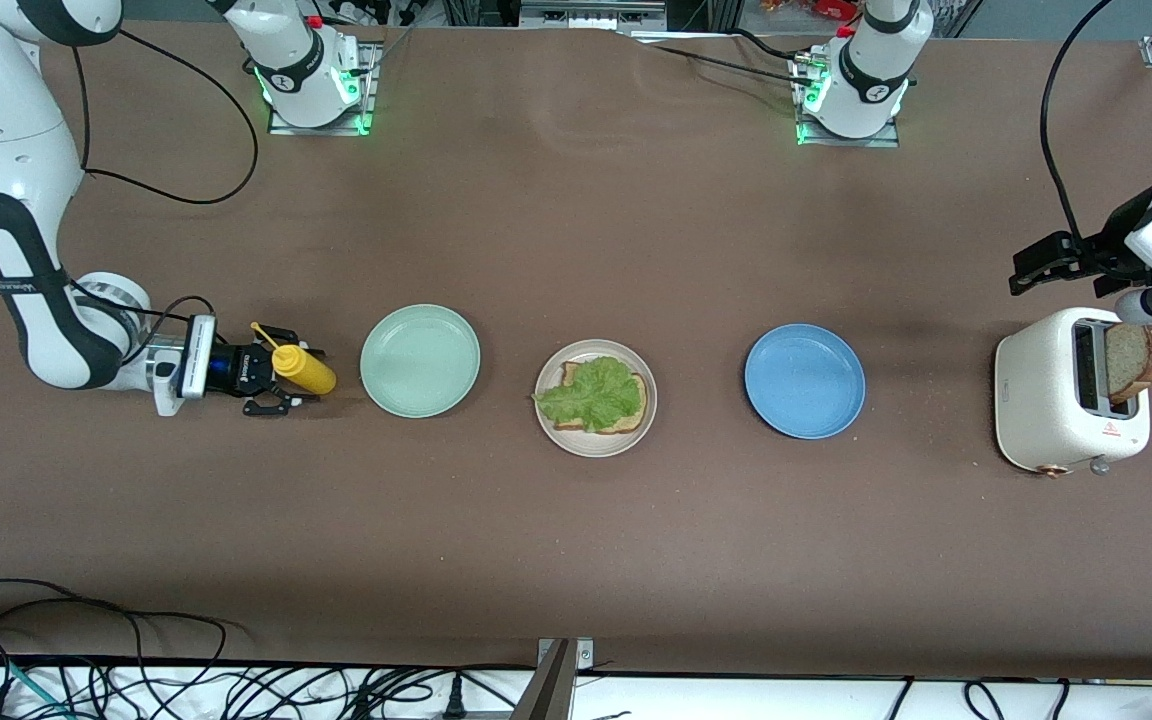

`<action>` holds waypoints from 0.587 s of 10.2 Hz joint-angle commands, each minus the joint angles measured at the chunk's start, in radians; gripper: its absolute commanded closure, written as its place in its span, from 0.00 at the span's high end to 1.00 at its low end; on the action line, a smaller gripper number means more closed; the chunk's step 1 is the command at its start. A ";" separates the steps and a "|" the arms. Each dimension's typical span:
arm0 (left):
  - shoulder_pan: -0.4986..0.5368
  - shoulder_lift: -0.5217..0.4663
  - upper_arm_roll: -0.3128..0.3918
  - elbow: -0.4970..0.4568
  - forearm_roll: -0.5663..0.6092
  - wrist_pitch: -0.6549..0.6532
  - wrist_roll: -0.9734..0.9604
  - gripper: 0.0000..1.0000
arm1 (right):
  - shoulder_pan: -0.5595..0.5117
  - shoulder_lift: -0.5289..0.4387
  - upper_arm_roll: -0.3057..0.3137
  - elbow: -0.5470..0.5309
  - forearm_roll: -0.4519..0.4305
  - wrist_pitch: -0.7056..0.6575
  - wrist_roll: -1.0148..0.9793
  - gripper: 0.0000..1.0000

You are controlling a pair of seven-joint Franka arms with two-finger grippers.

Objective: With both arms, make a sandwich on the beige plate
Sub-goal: 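Grasp the yellow mustard bottle with the right gripper and lift it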

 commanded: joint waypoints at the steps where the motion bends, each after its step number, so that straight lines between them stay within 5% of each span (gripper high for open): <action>1: 0.004 0.005 -0.006 0.011 0.034 0.005 0.004 1.00 | -0.002 0.010 0.007 0.011 0.026 -0.009 -0.013 0.00; 6: 0.004 0.005 -0.006 0.010 0.034 0.005 0.004 1.00 | 0.056 -0.061 0.010 0.065 0.013 0.047 0.230 0.00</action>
